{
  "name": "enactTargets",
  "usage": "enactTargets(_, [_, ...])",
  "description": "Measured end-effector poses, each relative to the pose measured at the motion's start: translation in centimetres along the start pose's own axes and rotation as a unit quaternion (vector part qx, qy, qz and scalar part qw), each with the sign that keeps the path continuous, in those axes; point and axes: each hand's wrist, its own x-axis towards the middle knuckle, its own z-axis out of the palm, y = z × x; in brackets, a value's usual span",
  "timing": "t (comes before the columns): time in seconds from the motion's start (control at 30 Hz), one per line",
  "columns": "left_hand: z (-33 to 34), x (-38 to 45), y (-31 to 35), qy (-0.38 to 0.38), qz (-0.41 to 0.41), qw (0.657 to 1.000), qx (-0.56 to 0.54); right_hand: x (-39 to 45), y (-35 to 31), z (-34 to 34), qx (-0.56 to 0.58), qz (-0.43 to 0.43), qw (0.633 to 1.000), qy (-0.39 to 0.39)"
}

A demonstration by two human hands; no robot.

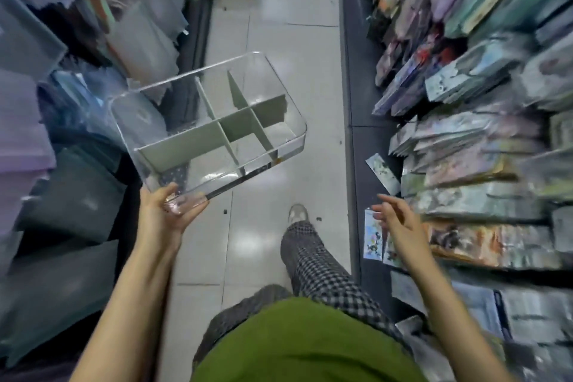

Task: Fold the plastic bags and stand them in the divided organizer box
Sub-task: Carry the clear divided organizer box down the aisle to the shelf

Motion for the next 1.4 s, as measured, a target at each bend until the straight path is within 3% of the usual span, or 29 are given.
enactTargets(0.3, [15.9,15.5,11.8,0.034,0.014,0.999,-0.016,29.8,-21.3,3.3,-0.002,-0.089,0.994,-0.059])
enactTargets(0.47, [24.3,28.6,17.6,0.057,0.017,0.998,-0.017,46.4,-30.8,5.9,0.009,-0.114,0.992,-0.062])
enactTargets(0.73, [41.1,51.1,29.0,0.040,0.004,0.999,0.010,66.4,-42.8,7.4,-0.012,-0.074,0.996,-0.038])
enactTargets(0.87, [51.7,60.1,34.3,-0.003,0.013,1.000,0.018,75.9,-46.6,5.9,-0.009,-0.049,0.999,-0.008])
enactTargets(1.13, [70.8,78.8,42.0,-0.046,0.011,0.998,0.039,100.9,-54.9,5.2,0.024,-0.010,1.000,0.010])
enactTargets(1.4, [84.1,93.1,52.1,-0.015,0.020,0.999,0.035,126.6,-72.6,6.3,0.010,-0.081,0.995,-0.049])
